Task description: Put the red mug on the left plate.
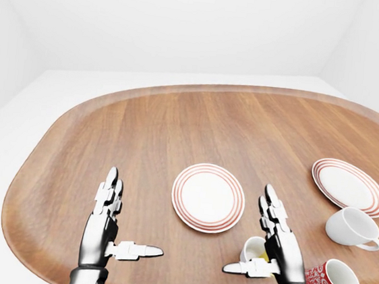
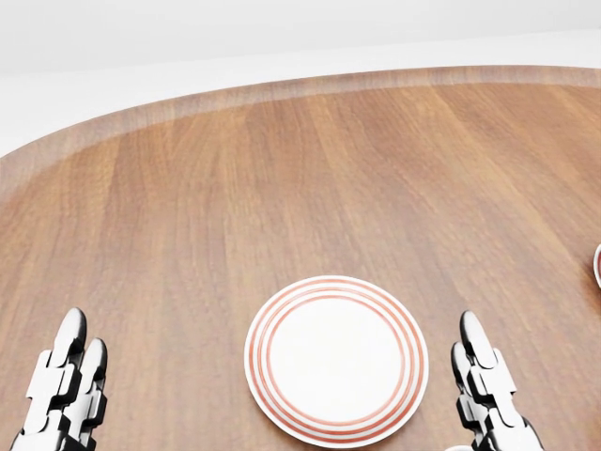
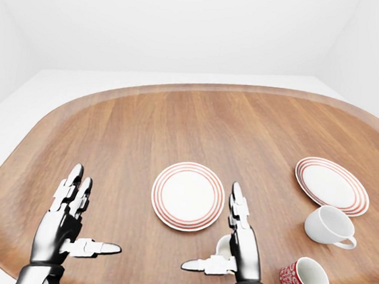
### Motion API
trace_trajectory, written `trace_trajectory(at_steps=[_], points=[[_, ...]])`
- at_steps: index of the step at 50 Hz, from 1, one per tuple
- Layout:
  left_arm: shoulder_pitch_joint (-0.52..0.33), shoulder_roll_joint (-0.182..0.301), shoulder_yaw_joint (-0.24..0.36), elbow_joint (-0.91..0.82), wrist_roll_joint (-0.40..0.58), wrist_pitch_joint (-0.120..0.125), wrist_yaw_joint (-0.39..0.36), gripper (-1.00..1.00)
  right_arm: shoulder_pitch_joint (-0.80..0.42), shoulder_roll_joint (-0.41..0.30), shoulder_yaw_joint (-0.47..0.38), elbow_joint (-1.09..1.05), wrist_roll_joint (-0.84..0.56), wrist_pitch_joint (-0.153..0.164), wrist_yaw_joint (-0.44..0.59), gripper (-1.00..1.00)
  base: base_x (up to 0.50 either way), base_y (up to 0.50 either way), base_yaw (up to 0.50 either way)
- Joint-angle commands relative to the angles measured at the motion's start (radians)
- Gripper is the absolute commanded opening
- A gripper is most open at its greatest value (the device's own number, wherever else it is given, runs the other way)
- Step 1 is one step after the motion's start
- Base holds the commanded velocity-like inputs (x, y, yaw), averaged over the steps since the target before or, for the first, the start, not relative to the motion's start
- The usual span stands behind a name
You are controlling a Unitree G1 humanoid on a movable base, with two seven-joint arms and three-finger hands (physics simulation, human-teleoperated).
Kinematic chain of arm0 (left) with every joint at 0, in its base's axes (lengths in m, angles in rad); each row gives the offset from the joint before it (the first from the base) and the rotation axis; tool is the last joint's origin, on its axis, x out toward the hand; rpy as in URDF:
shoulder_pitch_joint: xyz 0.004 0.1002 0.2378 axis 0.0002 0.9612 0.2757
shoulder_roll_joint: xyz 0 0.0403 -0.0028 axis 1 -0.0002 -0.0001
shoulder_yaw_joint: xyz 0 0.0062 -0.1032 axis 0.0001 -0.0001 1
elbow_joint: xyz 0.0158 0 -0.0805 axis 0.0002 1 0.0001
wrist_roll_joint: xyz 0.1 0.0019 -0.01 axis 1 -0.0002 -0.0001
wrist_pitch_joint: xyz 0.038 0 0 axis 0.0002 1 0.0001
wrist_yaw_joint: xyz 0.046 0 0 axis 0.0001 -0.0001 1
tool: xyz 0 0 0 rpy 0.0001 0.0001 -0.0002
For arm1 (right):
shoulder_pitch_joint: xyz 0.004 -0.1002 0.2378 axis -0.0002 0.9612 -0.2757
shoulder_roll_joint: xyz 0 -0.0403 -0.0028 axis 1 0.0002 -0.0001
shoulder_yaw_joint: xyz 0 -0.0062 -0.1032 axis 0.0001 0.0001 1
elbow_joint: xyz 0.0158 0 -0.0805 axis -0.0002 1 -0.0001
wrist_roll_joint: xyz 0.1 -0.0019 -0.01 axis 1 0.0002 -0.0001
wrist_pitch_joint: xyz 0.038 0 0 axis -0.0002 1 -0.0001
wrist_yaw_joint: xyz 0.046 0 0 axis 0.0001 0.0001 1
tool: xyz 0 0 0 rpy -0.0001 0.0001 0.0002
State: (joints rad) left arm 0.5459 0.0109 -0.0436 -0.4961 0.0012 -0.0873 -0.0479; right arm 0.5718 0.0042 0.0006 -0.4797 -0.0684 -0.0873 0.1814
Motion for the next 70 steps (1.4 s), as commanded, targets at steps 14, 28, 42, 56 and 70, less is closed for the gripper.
trace_trajectory(at_steps=[14, 28, 42, 56, 70], points=[[-0.003, 0.002, -0.001, 0.002, 0.000, 0.000, 0.002, 1.00, -0.013, -0.010, 0.014, 0.012, -0.067, 0.000, -0.062, 1.00, 0.52, 0.12, 0.00], [-0.007, 0.001, 0.000, 0.003, -0.002, 0.000, 0.000, 1.00, -0.019, 0.008, -0.007, 0.000, -0.058, 0.000, -0.074, 1.00, 0.25, 0.00, 0.00], [-0.006, 0.000, 0.000, 0.001, 0.001, 0.000, 0.000, 1.00, -0.006, 0.001, -0.002, 0.009, -0.026, 0.000, -0.050, 1.00, 0.03, 0.13, 0.00], [-0.004, 0.002, -0.002, 0.001, 0.001, 0.000, 0.001, 1.00, 0.007, -0.019, 0.012, 0.013, 0.009, 0.000, -0.007, 1.00, 0.09, -0.01, 0.00], [-0.027, 0.000, -0.010, 0.008, 0.019, 0.000, 0.013, 1.00, -0.129, 0.033, 0.015, -0.029, -0.340, 0.000, -0.179, 1.00, 0.28, -0.03, 0.00]])
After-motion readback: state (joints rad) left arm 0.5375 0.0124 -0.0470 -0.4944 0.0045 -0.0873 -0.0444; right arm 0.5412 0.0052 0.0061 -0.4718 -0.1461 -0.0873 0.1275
